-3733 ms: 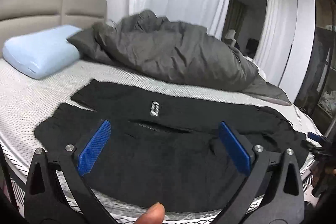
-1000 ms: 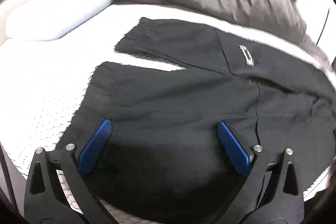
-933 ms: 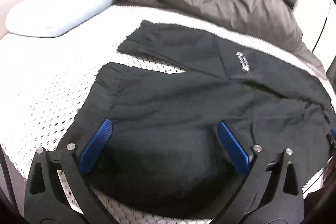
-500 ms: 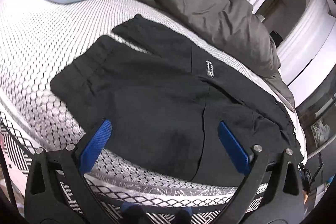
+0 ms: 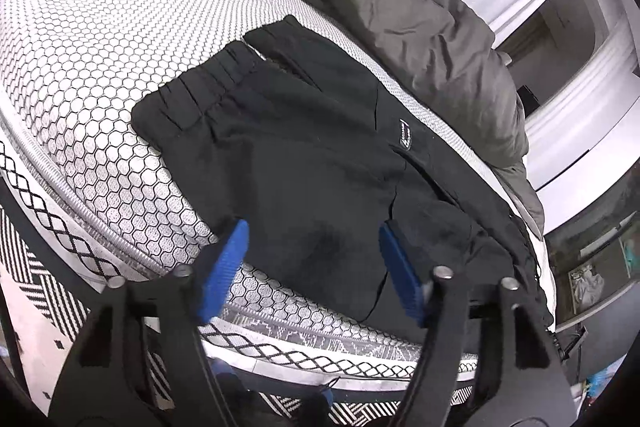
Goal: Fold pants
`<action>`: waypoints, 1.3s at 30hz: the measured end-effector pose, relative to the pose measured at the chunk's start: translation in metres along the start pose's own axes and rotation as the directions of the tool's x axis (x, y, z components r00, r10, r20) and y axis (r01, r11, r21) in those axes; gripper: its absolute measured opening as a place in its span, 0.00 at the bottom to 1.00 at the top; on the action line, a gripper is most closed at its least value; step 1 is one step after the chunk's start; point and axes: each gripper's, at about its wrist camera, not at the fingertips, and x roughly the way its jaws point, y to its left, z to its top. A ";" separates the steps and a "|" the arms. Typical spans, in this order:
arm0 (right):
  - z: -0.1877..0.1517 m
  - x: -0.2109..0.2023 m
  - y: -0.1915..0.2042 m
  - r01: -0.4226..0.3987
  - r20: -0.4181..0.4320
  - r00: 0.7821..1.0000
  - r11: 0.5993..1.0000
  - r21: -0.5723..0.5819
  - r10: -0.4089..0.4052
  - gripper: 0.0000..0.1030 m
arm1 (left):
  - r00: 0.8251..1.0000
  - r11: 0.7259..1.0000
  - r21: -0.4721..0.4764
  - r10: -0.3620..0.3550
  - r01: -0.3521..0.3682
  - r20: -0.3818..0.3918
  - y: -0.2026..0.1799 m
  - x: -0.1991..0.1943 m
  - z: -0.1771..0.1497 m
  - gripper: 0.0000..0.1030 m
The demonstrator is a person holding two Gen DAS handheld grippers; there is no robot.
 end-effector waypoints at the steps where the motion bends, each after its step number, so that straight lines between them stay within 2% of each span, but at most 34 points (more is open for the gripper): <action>1: 0.000 -0.001 0.000 -0.001 -0.001 1.000 1.000 -0.003 0.001 0.34 | 1.000 1.000 -0.003 -0.001 0.001 -0.007 0.001 0.000 0.000 0.60; 9: -0.009 -0.006 -0.012 0.000 -0.009 1.000 1.000 0.029 0.000 0.35 | 0.995 0.996 -0.078 -0.048 0.042 -0.082 0.017 0.006 -0.014 0.60; 15: -0.010 -0.008 -0.005 0.010 -0.003 1.000 1.000 0.021 -0.009 0.35 | 0.997 0.995 -0.086 -0.062 0.057 -0.048 0.006 0.013 -0.004 0.60; 20: -0.008 -0.013 0.001 0.015 0.006 1.000 1.000 0.004 -0.015 0.35 | 0.997 0.996 -0.052 -0.075 0.074 -0.020 -0.005 0.011 0.000 0.60; 24: -0.009 -0.013 -0.002 -0.006 0.010 1.000 1.000 0.017 0.006 0.35 | 0.997 0.995 -0.064 -0.073 0.071 -0.025 -0.006 0.025 0.011 0.60; 27: -0.009 -0.009 -0.007 -0.055 0.003 0.998 0.997 0.062 0.055 0.35 | 0.998 0.994 -0.096 -0.052 0.049 -0.026 -0.001 0.040 0.017 0.59; 29: -0.007 -0.011 -0.008 -0.086 0.009 0.996 0.993 0.078 0.086 0.35 | 1.000 0.997 -0.079 -0.011 0.011 0.000 -0.004 0.045 0.022 0.51; 32: -0.004 -0.013 -0.008 -0.094 0.011 0.996 0.993 0.067 0.094 0.35 | 0.999 0.999 -0.044 0.034 -0.033 0.033 -0.009 0.050 0.030 0.35; 34: -0.002 -0.009 -0.012 -0.093 0.008 0.996 0.993 0.079 0.092 0.35 | 0.998 0.998 -0.038 0.044 -0.042 0.042 -0.009 0.056 0.036 0.21; 36: 0.002 0.001 -0.018 -0.098 -0.003 0.995 0.988 0.117 0.099 0.35 | 0.998 0.997 -0.066 0.043 -0.041 0.040 -0.004 0.061 0.040 0.11; 39: 0.003 0.016 -0.021 -0.089 -0.012 0.996 0.987 0.133 0.091 0.35 | 0.999 0.996 -0.087 0.024 -0.020 0.045 0.003 0.065 0.042 0.06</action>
